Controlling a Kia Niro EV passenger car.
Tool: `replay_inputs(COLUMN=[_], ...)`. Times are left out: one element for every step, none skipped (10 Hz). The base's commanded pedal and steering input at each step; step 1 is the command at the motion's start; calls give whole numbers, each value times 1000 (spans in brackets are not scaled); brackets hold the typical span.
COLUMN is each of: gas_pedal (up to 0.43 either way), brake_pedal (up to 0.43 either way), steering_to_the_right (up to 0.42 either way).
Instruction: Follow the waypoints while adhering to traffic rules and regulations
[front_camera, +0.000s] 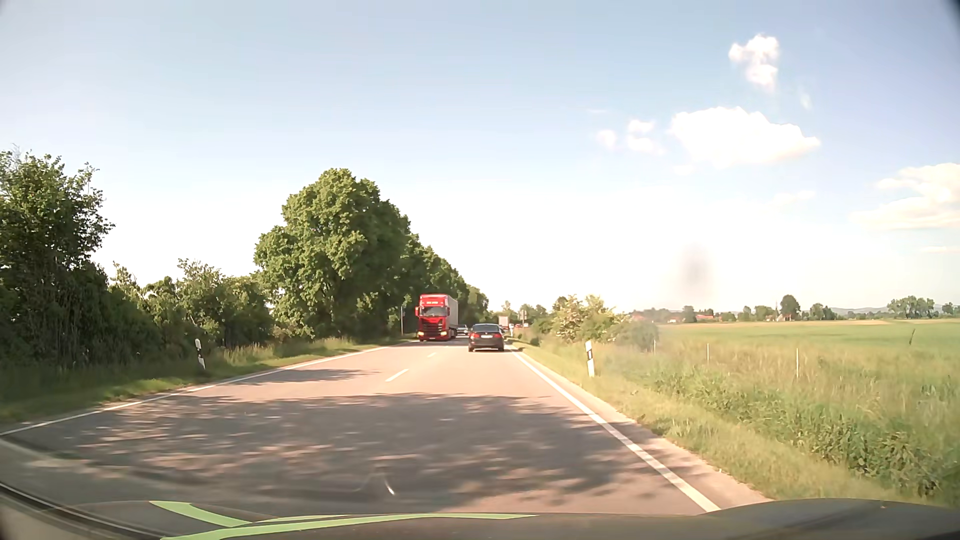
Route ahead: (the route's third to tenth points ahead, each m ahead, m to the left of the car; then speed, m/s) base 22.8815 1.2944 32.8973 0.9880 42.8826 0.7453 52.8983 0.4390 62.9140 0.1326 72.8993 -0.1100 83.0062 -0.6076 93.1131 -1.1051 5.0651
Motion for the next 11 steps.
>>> replay_inputs(gas_pedal=[87, 87, 79, 67, 47, 39, 28, 20, 8, 8, 0], brake_pedal=[0, 0, 0, 0, 0, 0, 0, 0, 0, 0, 0], steering_to_the_right=[-1, -1, -1, -1, -1, -1, -1, 0, 1, 2, 1])
